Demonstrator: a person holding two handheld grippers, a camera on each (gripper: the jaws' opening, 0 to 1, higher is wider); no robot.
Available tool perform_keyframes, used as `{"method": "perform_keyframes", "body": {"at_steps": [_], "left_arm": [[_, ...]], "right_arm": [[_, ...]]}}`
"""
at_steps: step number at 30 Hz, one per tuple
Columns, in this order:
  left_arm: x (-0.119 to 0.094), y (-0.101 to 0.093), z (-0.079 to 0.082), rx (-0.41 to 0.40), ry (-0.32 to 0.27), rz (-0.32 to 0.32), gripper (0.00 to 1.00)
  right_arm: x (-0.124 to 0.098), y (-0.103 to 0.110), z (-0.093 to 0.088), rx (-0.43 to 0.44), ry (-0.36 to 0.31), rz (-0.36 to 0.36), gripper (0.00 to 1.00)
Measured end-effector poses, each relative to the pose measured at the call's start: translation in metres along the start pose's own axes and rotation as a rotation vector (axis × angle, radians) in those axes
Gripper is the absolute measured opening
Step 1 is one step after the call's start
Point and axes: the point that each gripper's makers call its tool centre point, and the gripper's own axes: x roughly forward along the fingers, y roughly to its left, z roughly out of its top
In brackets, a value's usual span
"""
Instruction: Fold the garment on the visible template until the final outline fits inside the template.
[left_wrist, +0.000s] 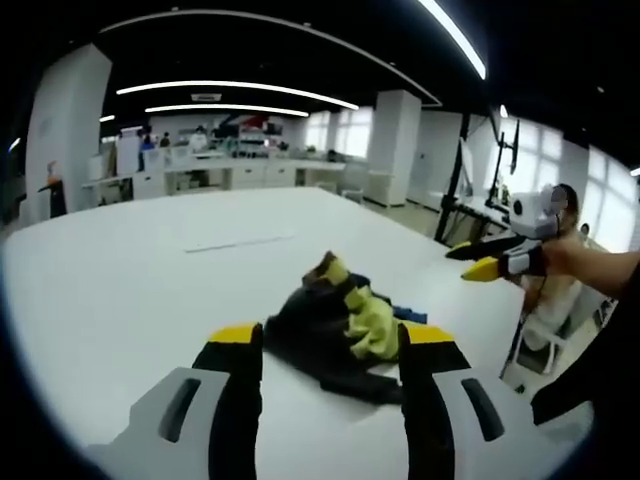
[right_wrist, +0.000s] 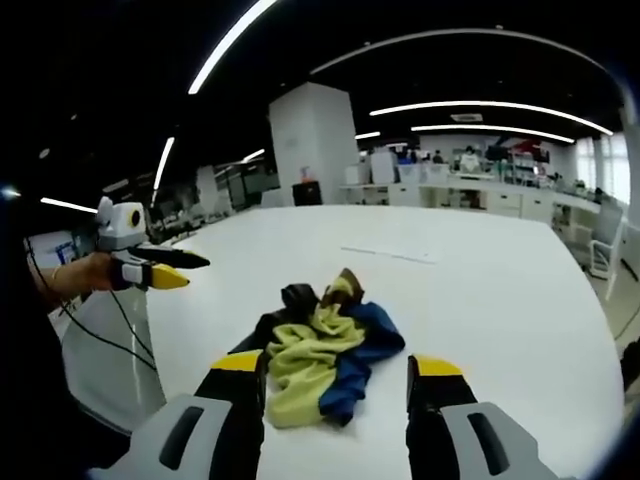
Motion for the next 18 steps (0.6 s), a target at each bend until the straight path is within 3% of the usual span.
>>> {"method": "perform_keyframes", "body": {"at_steps": [4,18], "left_arm": [[0.008,-0.007,0.005,0.009,-0.016,-0.026,0.45],[0.046,-0.018,0.009,0.052,0.010,-0.071,0.35]], "right_arm": [[0.008,0.000,0.000,-0.024,0.014,0.018,0.52],[0.038,-0.009,0.001,-0.057,0.050,0.057,0.41]]}}
